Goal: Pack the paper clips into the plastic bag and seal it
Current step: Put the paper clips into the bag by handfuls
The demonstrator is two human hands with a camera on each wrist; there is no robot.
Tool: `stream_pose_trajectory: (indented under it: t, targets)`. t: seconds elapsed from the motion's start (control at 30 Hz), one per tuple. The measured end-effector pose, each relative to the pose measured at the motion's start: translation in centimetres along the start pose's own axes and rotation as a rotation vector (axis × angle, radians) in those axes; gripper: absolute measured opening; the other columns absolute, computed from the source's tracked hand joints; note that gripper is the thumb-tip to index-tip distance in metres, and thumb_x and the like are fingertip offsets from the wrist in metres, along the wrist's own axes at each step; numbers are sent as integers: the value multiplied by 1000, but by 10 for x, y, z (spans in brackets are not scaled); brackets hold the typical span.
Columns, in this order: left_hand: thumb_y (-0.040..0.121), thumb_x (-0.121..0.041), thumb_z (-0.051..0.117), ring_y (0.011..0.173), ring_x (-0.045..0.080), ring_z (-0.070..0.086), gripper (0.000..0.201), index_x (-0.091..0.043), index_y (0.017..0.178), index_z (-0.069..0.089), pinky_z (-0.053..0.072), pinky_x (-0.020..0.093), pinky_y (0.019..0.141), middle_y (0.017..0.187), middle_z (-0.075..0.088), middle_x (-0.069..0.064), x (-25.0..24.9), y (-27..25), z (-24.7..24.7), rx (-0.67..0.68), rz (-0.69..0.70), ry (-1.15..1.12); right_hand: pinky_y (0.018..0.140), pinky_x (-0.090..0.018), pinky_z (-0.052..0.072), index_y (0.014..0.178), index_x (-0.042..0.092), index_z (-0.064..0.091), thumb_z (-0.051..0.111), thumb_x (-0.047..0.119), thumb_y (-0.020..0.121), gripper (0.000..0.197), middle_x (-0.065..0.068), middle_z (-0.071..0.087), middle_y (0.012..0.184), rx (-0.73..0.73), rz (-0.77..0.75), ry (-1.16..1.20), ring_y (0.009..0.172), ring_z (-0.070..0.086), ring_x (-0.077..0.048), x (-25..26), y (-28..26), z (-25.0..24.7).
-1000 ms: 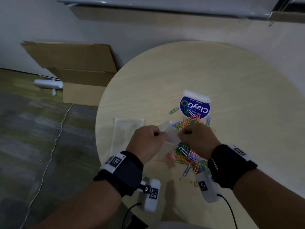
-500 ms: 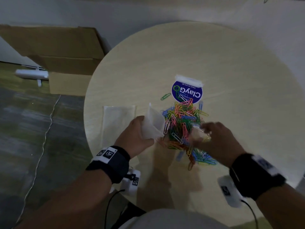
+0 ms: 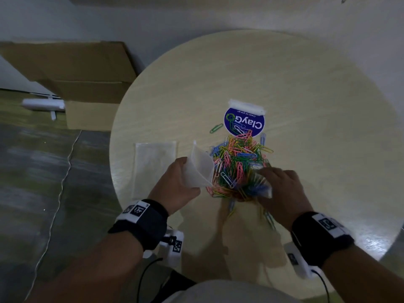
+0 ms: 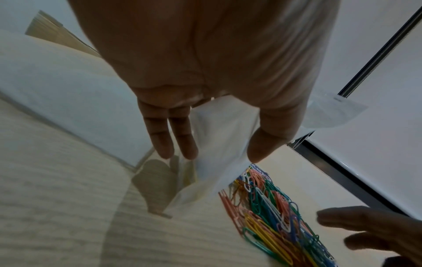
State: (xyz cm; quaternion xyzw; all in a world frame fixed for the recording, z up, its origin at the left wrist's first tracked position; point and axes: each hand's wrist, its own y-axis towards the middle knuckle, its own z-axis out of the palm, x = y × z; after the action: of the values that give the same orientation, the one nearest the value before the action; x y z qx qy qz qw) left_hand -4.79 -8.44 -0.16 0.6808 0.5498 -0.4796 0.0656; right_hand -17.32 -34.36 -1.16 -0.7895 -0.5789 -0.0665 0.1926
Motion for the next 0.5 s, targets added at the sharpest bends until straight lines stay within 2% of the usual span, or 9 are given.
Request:
stream_pose_trajectory:
  t: [0.03, 0.1, 0.17, 0.2, 0.27, 0.4, 0.43, 0.5]
  targets:
    - [75, -20, 79, 107, 19, 59, 80, -35, 139, 34, 57, 42, 82, 123, 49, -11, 1, 0, 0, -3, -1, 2, 94, -38, 38, 126, 23, 57, 75, 37, 68, 62, -5, 59, 125, -50, 59, 7, 108, 51, -33, -5, -5, -4]
    - [73, -21, 79, 110, 19, 58, 81, -35, 139, 34, 57, 44, 84, 125, 50, -10, 4, 0, -1, -7, 2, 1, 94, -43, 40, 130, 20, 53, 74, 51, 66, 74, -9, 54, 126, -110, 276, 24, 111, 47, -37, -13, -20, -9]
    - [74, -20, 79, 111, 19, 57, 83, -31, 143, 33, 55, 41, 87, 126, 50, -9, 6, -2, -1, -15, -8, 3, 94, -48, 42, 133, 18, 47, 73, 64, 61, 89, -13, 47, 126, -45, 469, 51, 114, 43, -39, -19, -36, -6]
    - [74, -20, 80, 111, 18, 57, 83, -30, 143, 34, 54, 39, 89, 126, 51, -9, 7, -2, -1, -19, -7, 2, 93, -48, 43, 130, 20, 47, 72, 67, 60, 89, -13, 44, 124, 4, 506, 73, 112, 42, -39, -19, -43, -3]
    - [74, -18, 80, 111, 17, 56, 82, -30, 141, 34, 51, 35, 88, 125, 51, -9, 7, -4, -1, -21, -3, -11, 92, -45, 42, 126, 22, 49, 74, 64, 58, 83, -12, 43, 118, 50, 476, 96, 107, 42, -37, -16, -50, 8]
    - [76, -17, 79, 110, 16, 55, 81, -28, 143, 34, 49, 31, 85, 123, 48, -12, 7, -5, 0, -15, -12, -25, 93, -40, 42, 130, 21, 46, 78, 47, 60, 81, -12, 42, 116, 69, 332, 112, 105, 44, -36, 5, -35, 23]
    - [76, -18, 79, 110, 16, 55, 82, -29, 143, 34, 51, 33, 84, 122, 47, -13, 7, -5, 1, -16, -11, -23, 94, -40, 42, 132, 19, 46, 77, 46, 63, 81, -12, 43, 118, 63, 310, 134, 107, 44, -36, 10, -28, 24]
    - [75, -20, 79, 107, 17, 58, 82, -31, 142, 33, 56, 37, 82, 122, 46, -14, 6, -6, 2, -8, -15, -12, 94, -40, 43, 133, 16, 46, 72, 56, 66, 82, -13, 45, 119, 49, 276, 124, 109, 44, -35, 19, -16, 25]
